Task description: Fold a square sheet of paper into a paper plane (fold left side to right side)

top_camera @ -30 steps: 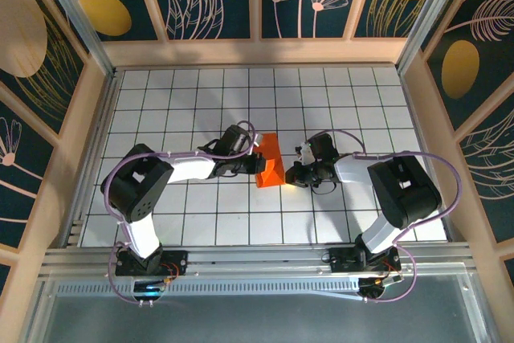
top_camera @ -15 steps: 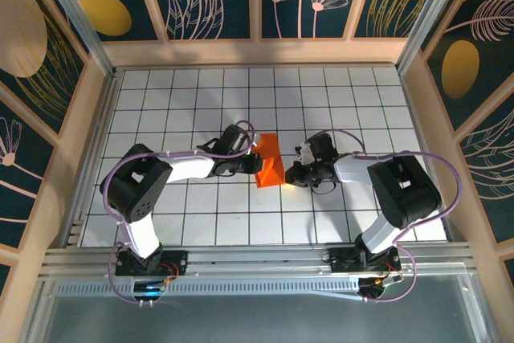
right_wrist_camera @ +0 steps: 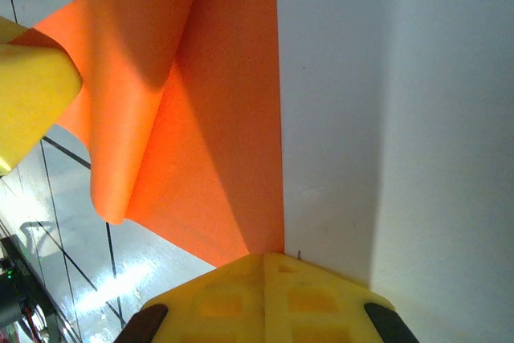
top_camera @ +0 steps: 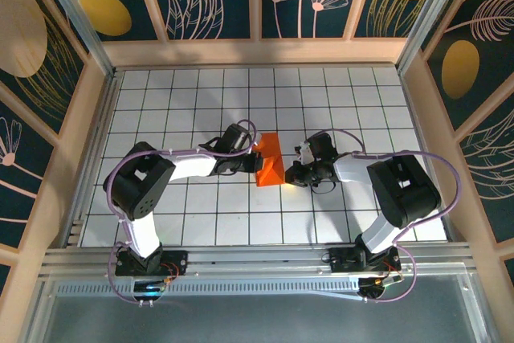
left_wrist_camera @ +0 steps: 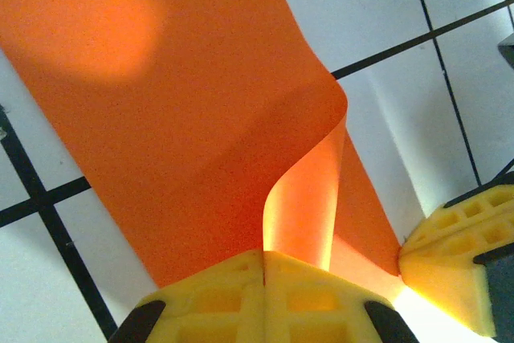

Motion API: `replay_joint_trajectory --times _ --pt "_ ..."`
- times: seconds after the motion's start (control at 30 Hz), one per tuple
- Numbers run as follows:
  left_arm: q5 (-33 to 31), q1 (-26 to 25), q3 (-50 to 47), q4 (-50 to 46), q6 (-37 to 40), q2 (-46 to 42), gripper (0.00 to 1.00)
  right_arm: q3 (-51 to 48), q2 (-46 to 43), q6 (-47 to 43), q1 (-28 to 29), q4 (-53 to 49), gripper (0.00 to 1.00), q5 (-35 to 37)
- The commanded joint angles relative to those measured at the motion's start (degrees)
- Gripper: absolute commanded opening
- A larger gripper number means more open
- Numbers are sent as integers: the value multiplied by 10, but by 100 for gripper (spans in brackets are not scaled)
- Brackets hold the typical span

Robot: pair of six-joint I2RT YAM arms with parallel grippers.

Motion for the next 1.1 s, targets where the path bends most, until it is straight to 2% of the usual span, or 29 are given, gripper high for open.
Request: replay_joint_trajectory --times 0.0,1.07 --pt "-11 6 13 -16 15 11 0 -9 28 -15 4 -46 0 65" --pt "-30 7 33 -18 24 47 0 -4 35 -16 5 -44 0 66"
